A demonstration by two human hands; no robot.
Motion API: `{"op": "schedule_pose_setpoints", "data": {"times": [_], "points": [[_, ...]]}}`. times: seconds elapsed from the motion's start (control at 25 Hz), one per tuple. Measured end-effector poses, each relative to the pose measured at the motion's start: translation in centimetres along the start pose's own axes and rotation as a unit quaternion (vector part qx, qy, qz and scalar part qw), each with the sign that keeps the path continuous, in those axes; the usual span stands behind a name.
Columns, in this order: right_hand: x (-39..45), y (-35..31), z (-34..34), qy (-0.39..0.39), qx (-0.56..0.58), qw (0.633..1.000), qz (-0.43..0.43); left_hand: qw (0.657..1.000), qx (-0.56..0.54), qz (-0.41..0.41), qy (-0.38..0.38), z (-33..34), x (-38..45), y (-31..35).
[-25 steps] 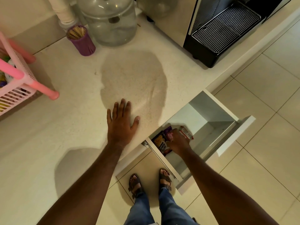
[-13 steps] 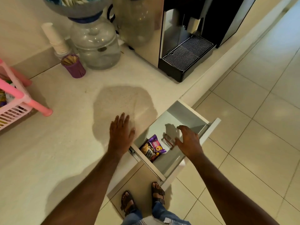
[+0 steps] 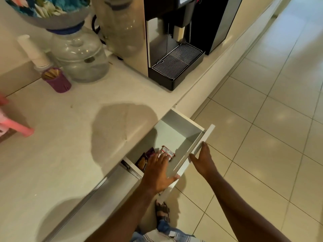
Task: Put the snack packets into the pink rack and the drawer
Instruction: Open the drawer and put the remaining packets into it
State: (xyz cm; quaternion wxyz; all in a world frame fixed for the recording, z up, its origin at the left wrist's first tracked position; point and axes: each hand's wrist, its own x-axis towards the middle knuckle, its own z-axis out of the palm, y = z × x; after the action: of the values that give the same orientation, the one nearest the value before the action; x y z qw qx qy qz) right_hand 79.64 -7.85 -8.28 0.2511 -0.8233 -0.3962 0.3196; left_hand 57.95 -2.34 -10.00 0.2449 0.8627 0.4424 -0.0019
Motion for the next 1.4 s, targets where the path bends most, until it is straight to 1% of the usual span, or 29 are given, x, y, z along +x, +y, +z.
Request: {"op": "schedule_pose_setpoints", "data": {"times": [0.12, 0.2, 0.32, 0.44, 0.64, 0.84, 1.04, 1.2, 1.32, 1.4], "points": [[-0.3, 0.4, 0.7, -0.006, 0.006, 1.0, -0.004, 1.0, 0.0, -0.003, -0.021, 0.9, -0.4, 0.6], [-0.3, 0.6, 0.8, -0.005, 0.009, 1.0, 0.004, 1.0, -0.006, -0.007, -0.01, 0.9, -0.4, 1.0], [0.3, 0.7, 0.8, -0.014, 0.003, 1.0, 0.009, 1.0, 0.003, 0.018, 0.011, 0.9, -0.3, 1.6], [0.9, 0.6, 0.8, -0.028, 0.004, 1.0, 0.005, 1.0, 0.0, -0.009, 0.026, 0.6, -0.2, 0.9], [2.7, -2.1, 1.5, -0.05, 0.035, 0.998, 0.013, 0.997, 0.053, -0.025, 0.046, -0.7, 0.5, -0.9], [4.9, -5.8, 2.3, -0.073, 0.066, 0.995, 0.031, 0.996, 0.051, -0.054, 0.052, -2.5, 1.5, -3.2], [6.8, -8.9, 2.6, -0.116, 0.112, 0.986, 0.038, 0.992, 0.066, -0.076, 0.069, -4.2, 1.6, -6.2], [7.6, -11.5, 3.4, -0.145, 0.17, 0.974, 0.037, 0.989, 0.072, -0.093, 0.093, -5.6, 1.3, -8.4], [7.8, -13.3, 4.6, -0.162, 0.264, 0.949, 0.063, 0.986, 0.09, -0.107, 0.095, -6.6, 1.1, -9.9], [8.0, -14.3, 5.3, -0.169, 0.301, 0.935, 0.075, 0.984, 0.1, -0.117, 0.095, -7.2, 1.0, -10.7]]}}
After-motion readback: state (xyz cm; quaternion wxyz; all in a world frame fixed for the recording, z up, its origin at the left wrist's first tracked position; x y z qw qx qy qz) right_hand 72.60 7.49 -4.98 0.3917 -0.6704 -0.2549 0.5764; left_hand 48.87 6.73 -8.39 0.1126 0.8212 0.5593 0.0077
